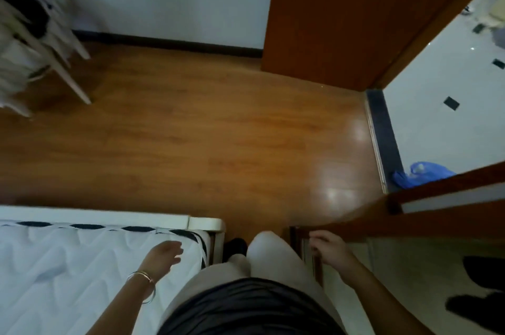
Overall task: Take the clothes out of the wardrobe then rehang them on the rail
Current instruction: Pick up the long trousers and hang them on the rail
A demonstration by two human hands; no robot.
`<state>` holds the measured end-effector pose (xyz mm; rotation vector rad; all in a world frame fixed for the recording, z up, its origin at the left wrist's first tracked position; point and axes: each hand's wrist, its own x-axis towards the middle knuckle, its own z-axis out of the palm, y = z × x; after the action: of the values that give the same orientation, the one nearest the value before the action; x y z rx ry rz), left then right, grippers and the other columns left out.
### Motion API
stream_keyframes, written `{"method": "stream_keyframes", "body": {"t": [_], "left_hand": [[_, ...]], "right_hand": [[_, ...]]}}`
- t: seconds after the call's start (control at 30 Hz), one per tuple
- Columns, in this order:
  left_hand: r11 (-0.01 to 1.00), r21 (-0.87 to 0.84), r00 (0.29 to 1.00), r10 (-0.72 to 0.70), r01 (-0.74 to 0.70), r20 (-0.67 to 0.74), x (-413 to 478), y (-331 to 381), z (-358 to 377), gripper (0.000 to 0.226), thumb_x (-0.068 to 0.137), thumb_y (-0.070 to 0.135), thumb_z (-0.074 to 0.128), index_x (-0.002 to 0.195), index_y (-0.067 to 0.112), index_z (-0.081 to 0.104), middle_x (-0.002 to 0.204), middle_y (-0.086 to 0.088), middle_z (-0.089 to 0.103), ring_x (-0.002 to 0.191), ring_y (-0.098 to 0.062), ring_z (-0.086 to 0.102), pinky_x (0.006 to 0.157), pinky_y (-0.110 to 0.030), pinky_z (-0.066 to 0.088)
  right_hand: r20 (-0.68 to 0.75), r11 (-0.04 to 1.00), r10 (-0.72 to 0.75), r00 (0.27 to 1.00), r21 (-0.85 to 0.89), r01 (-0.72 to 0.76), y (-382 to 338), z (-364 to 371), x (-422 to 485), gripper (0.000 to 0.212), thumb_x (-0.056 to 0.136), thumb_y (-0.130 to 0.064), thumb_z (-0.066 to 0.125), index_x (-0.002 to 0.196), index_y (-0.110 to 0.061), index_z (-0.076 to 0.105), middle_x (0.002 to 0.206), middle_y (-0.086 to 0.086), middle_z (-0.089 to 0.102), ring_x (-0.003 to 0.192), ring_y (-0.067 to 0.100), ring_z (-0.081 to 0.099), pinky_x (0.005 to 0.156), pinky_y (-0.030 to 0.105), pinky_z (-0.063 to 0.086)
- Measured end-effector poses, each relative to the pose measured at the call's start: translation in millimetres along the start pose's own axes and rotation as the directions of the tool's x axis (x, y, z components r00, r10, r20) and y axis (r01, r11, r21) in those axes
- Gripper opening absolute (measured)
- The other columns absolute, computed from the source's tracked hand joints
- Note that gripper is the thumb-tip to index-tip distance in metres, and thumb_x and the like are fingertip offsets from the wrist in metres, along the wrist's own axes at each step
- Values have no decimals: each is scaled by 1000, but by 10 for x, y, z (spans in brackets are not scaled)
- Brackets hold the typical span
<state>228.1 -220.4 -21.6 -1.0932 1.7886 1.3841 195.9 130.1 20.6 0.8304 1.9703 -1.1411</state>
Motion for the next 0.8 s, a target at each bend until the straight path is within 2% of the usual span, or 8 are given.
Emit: {"method": "stream_keyframes", "body": {"t": [0.1,0.33,0.4,0.43,0.5,0.57,0.63,0.8], "left_hand": [[990,-126,998,-60,57,-15,96,124,-61,29,95,8,41,116,-5,55,107,-15,59,95,-28,54,65,-30,35],[878,-411,954,-292,243,-60,413,465,11,30,94,14,48,119,-2,56,118,-17,60,99,-27,53,84,-31,31],[838,-476,938,-339,266,-71,574,695,57,31,94,10,46,121,-4,54,115,-16,58,96,-28,52,79,-27,37],[817,-511,932,-354,269,-76,643,832,91,31,95,7,43,121,-6,52,114,-17,57,92,-29,52,69,-22,44],[769,-589,927,-365,249,-86,731,1184,170,31,95,4,42,123,-6,50,109,-16,55,92,-28,52,50,-20,44],[750,-628,933,-344,207,-104,809,1557,249,30,95,8,44,122,-2,52,106,-13,57,96,-25,51,55,-22,38],[740,-660,938,-307,128,-162,860,1875,229,26,95,8,44,118,0,54,107,-13,57,96,-25,52,55,-23,40],[683,-730,886,-358,32,-295,924,1991,-37,27,94,14,47,117,6,57,112,-11,62,103,-26,57,82,-32,39]], "right_hand": [[15,998,-19,1000,-53,20,-389,-59,233,26,94,-15,48,118,-8,56,104,8,60,81,15,57,60,20,42],[34,985,75,997,-161,-68,-1225,-279,1097,24,93,-15,51,115,-8,58,94,6,57,77,15,51,58,23,39],[70,974,96,993,-215,-79,-1594,-377,1386,24,94,-14,48,115,-5,55,95,11,55,77,20,49,57,24,37],[96,963,89,991,-262,-61,-1814,-441,1526,25,95,-14,47,116,-4,54,94,12,54,78,21,49,57,25,35],[138,938,42,990,-347,9,-2322,-588,1778,27,94,-13,46,118,-3,55,90,11,54,76,20,50,57,25,35],[177,917,-16,984,-391,85,-2847,-705,2018,27,94,-11,45,118,-3,56,85,6,55,73,17,51,57,24,37],[214,895,-60,975,-421,148,-3353,-691,2203,26,94,-10,46,118,-6,55,83,4,56,73,16,52,60,24,38],[378,810,-128,917,-493,317,-4381,-103,2427,27,95,-11,47,121,-8,54,100,6,59,88,19,55,68,27,42]]}}
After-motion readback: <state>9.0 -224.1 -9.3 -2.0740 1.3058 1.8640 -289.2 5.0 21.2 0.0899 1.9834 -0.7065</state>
